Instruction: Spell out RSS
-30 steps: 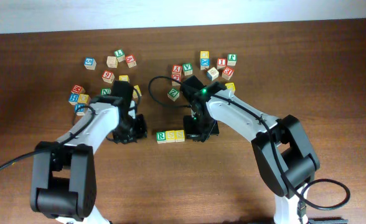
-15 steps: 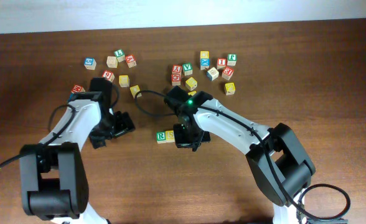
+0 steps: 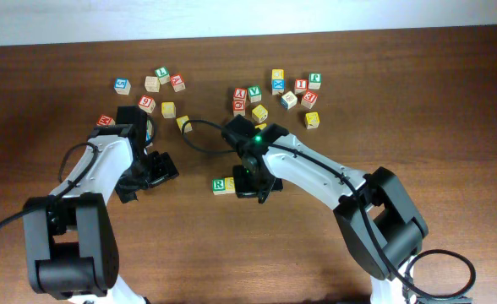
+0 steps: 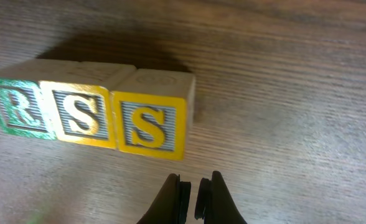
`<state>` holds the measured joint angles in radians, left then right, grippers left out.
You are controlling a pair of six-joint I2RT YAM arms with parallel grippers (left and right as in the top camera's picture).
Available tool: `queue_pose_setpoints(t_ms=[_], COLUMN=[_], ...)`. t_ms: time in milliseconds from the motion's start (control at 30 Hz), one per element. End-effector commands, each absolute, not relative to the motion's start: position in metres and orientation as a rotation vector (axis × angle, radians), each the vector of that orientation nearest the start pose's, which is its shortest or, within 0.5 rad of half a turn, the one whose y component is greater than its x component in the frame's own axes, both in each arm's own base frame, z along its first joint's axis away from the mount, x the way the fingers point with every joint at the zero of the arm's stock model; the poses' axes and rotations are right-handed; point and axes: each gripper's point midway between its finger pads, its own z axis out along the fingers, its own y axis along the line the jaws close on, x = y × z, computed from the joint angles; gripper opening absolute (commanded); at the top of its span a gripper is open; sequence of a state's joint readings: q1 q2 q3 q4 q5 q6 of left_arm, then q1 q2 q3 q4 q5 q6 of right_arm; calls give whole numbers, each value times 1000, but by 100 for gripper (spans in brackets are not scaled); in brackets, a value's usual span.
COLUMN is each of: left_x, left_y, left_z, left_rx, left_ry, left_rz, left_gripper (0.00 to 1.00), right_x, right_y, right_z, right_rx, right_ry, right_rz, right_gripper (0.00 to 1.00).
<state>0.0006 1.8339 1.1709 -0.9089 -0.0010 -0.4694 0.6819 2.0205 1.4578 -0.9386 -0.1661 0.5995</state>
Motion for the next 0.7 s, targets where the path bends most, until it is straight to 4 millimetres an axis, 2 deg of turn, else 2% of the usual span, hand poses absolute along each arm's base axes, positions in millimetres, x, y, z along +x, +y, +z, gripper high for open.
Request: queue_pose_setpoints(t_ms=[0,300,433,667], left_x=[320,320,320,320], left_y=[4,4,4,4], left_z=[18,18,18,18], left_rx=[-760,-760,-760,-760], left_ry=[3049,3049,3049,3049], left_rz=[28,27,27,27], left_gripper=[95,99,99,100], right_x=[284,279,281,281], right_y=[277,276,283,283], right_z=[32,20,21,20], right_rx=[-156,-166,-171,-171], right_ry=[3161,3165,3151,3151], right_rz=[304,314,368,367], right_gripper=[4,4,4,4])
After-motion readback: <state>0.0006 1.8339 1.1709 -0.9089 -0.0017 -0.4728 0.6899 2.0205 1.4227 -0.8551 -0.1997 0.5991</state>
